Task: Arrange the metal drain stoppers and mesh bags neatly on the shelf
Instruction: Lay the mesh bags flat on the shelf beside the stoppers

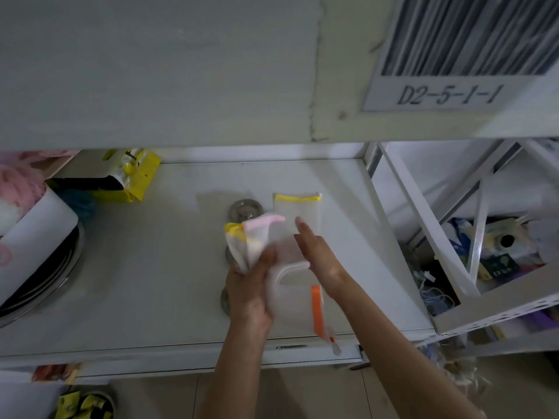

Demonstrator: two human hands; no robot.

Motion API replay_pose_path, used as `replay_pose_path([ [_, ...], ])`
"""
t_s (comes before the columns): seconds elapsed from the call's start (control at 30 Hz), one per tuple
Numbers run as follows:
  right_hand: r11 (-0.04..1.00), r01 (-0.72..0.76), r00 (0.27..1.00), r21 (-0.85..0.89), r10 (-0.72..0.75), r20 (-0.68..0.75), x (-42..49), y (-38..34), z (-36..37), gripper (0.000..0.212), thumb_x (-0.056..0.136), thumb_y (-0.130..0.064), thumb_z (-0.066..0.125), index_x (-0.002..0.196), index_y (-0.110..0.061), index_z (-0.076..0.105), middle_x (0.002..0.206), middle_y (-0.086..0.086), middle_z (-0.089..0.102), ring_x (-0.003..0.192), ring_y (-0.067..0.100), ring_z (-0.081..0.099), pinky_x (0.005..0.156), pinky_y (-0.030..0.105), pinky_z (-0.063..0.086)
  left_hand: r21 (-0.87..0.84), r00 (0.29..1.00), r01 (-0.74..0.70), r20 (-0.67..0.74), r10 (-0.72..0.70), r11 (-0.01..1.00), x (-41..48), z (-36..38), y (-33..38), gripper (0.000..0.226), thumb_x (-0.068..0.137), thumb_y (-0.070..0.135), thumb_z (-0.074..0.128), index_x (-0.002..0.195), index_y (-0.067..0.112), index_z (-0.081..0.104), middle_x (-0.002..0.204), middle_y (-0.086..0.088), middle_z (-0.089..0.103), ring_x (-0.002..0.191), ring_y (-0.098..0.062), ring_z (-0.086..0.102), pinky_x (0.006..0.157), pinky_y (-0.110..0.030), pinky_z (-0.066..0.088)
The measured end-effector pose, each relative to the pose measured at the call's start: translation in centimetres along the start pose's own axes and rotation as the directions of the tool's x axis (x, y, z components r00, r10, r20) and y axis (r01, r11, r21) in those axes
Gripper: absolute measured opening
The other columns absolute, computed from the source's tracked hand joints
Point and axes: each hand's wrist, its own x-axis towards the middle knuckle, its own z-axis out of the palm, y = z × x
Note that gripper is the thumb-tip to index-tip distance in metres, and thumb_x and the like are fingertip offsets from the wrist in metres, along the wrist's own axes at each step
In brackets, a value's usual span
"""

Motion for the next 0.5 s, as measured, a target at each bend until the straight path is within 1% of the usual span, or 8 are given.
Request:
replay_pose_path([
  [0.03,0.997,0.036,0.999,0.064,-0.037,0.02,-0.4,-0.2,-0.1,0.038,0.096,-0.04,0.052,0.076,-0.014,0.071,0.064,-0.005,0.07,0.059,0.006,0.063,0.059,0.018,0.048,0.048,1.0,0.005,0.004,-0.006,0.999,-0.1,0.3,-0.2,0.032,0.079,0.006,0.078,0.109,-0.002,0.07,0.081,-0.014,0.073,0.048,-0.011,0.068,0.044,-0.021,0.052],
  [0.1,0.972,0.187,0.982,0.142,-0.183,-0.037,-0.7,0.0,-0.6,0.023,0.091,-0.022,0.064,0.075,-0.007,0.071,0.064,0.002,0.065,0.059,0.011,0.058,0.059,0.024,0.045,0.113,1.0,0.008,-0.007,-0.007,0.994,-0.1,0.8,-0.8,0.036,0.076,0.01,0.081,0.109,0.002,0.07,0.088,-0.015,0.074,0.05,-0.01,0.069,0.043,-0.021,0.051],
  [0.2,0.95,0.297,0.942,0.096,-0.275,-0.192,0.3,1.2,-2.1,0.029,0.093,-0.016,0.061,0.075,0.007,0.063,0.068,0.012,0.058,0.066,0.019,0.052,0.062,0.032,0.042,0.117,1.0,0.028,-0.004,-0.028,0.993,0.1,1.5,-1.7,0.032,0.077,0.008,0.08,0.105,0.002,0.065,0.092,-0.016,0.072,0.047,-0.01,0.067,0.043,-0.023,0.053],
  [0.27,0.947,0.32,0.904,0.043,-0.291,-0.314,1.1,1.5,-3.7,0.024,0.096,-0.012,0.057,0.076,-0.004,0.068,0.069,0.005,0.065,0.066,0.019,0.061,0.062,0.029,0.047,0.079,0.999,0.051,0.007,-0.052,0.996,0.2,1.8,-2.4,0.028,0.08,0.001,0.077,0.101,0.004,0.058,0.084,-0.018,0.064,0.041,-0.007,0.061,0.041,-0.021,0.05],
  [0.33,0.949,0.316,0.875,-0.014,-0.297,-0.384,2.3,1.9,-5.9,0.02,0.098,-0.011,0.053,0.09,-0.012,0.071,0.079,0.003,0.071,0.067,0.015,0.068,0.064,0.024,0.052,0.041,0.995,0.094,0.033,-0.096,0.995,0.2,1.9,-3.1,0.031,0.083,-0.004,0.072,0.103,0.007,0.052,0.085,-0.02,0.064,0.048,-0.01,0.069,0.049,-0.026,0.05],
  [0.4,0.959,0.279,0.872,-0.044,-0.273,-0.406,4.2,2.7,-8.4,0.02,0.099,-0.007,0.048,0.104,-0.005,0.068,0.089,0.006,0.07,0.065,0.009,0.068,0.065,0.025,0.053,0.013,0.989,0.133,0.059,-0.133,0.991,0.1,1.6,-3.7,0.029,0.085,-0.006,0.068,0.099,0.009,0.048,0.098,-0.025,0.07,0.061,-0.016,0.076,0.058,-0.029,0.048],
  [0.47,0.975,0.196,0.879,-0.106,-0.223,-0.422,6.3,3.8,-10.6,0.022,0.098,0.0,0.044,0.111,0.003,0.061,0.096,0.014,0.067,0.066,0.012,0.065,0.064,0.03,0.051,0.022,0.987,0.145,0.065,-0.146,0.989,-0.1,1.4,-4.1,0.028,0.086,-0.006,0.067,0.096,0.011,0.047,0.1,-0.023,0.071,0.067,-0.019,0.078,0.056,-0.026,0.047],
  [0.5,0.974,0.134,0.877,-0.182,-0.202,-0.437,7.4,4.5,-11.6,0.024,0.097,0.0,0.043,0.115,0.002,0.059,0.102,0.018,0.066,0.072,0.017,0.063,0.067,0.031,0.049,0.03,0.987,0.144,0.068,-0.146,0.989,-0.2,1.2,-4.3,0.028,0.087,-0.006,0.066,0.097,0.01,0.046,0.098,-0.023,0.07,0.068,-0.019,0.078,0.055,-0.025,0.047],
])
